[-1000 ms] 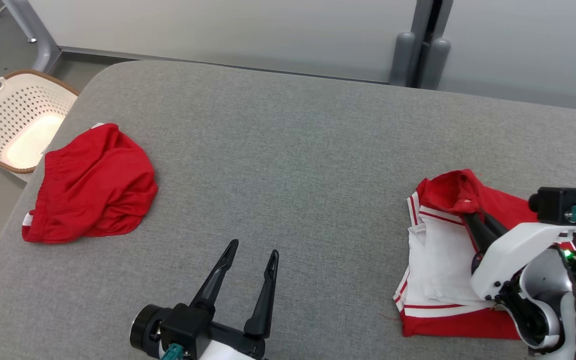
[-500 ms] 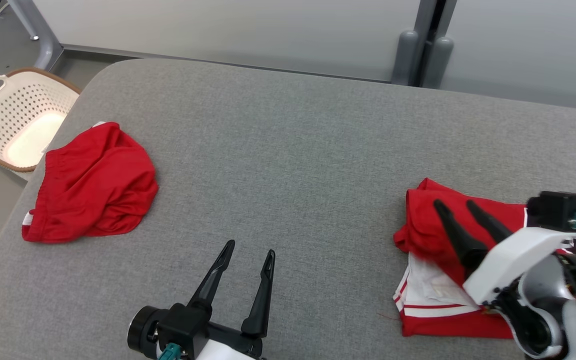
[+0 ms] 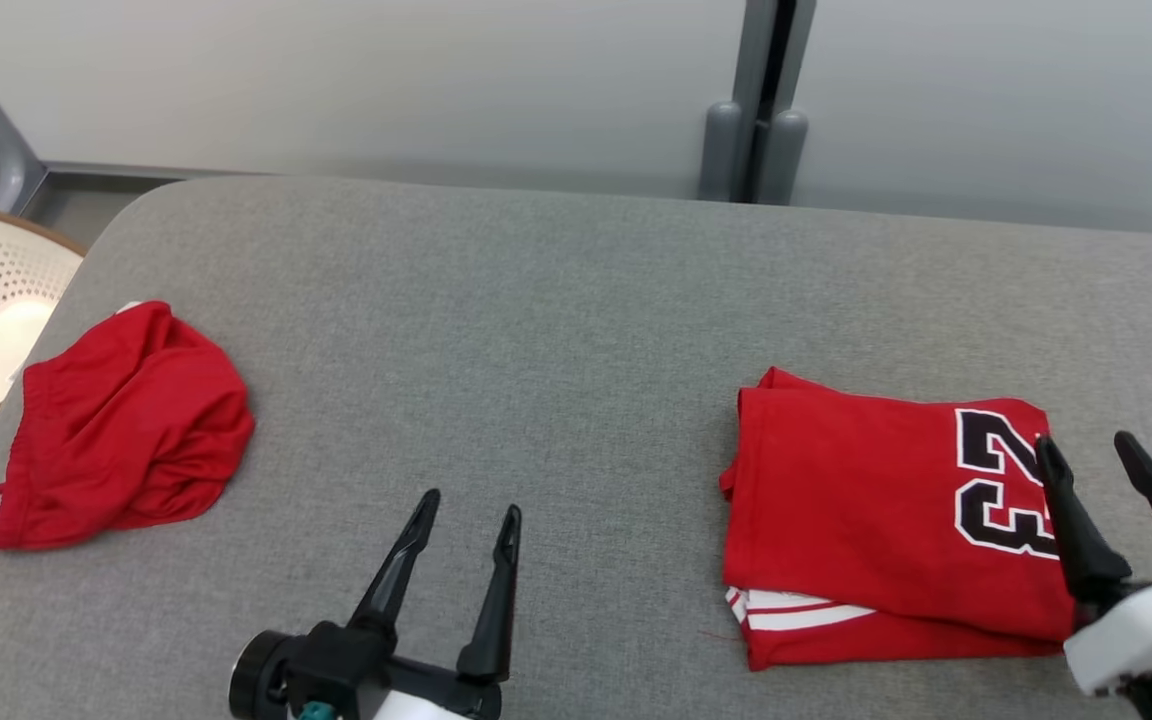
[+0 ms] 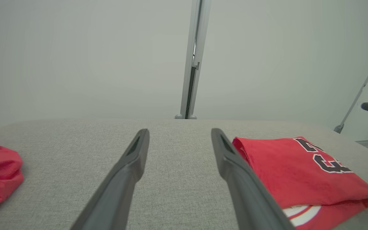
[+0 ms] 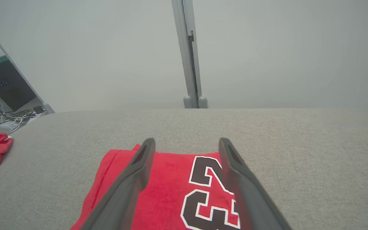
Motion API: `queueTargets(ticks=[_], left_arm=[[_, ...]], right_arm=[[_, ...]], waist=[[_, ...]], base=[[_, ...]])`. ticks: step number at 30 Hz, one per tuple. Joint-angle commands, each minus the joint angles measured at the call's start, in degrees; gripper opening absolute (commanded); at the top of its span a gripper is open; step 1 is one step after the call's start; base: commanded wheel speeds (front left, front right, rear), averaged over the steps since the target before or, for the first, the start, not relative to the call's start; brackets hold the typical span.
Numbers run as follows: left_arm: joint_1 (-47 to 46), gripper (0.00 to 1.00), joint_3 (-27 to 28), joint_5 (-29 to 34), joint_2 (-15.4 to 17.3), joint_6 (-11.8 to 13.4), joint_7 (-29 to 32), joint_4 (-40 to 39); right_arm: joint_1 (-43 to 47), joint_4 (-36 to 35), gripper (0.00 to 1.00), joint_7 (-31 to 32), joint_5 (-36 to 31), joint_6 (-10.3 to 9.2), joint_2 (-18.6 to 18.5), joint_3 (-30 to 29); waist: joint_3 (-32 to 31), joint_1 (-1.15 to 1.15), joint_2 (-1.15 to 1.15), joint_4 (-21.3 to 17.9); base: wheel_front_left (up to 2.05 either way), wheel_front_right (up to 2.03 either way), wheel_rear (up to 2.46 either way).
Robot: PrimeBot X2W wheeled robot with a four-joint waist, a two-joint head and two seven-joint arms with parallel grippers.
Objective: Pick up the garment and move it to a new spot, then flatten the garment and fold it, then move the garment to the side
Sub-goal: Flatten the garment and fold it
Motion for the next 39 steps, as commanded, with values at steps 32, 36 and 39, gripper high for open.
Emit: queueTargets(ticks=[32,36,39], left_arm=[[15.6,1.0,13.2,6.5,0.2,-0.7,-0.1,-5.7],[15.6,1.0,13.3,6.8,0.2,-0.9,-0.1,-5.3],[15.3,1.0,13.1,7.2,0.2,-1.2,-0.1,-4.9]], right_arm=[[9.1,6.6,1.0,-29.6,-16.2,-0.01,7.8,7.8],[9.2,7.0,1.0,-29.6,-16.3,-0.01,8.2,8.2],[9.3,7.2,1.0,-29.6,-16.2,-0.01,8.2,8.3]], waist=[[-10.9,0.0,0.0,-9.5],[-10.9,0.0,0.0,-9.3],[-10.9,0.0,0.0,-9.0]], base=[[0.0,0.0,0.0],[0.0,0.0,0.0],[0.0,0.0,0.0]])
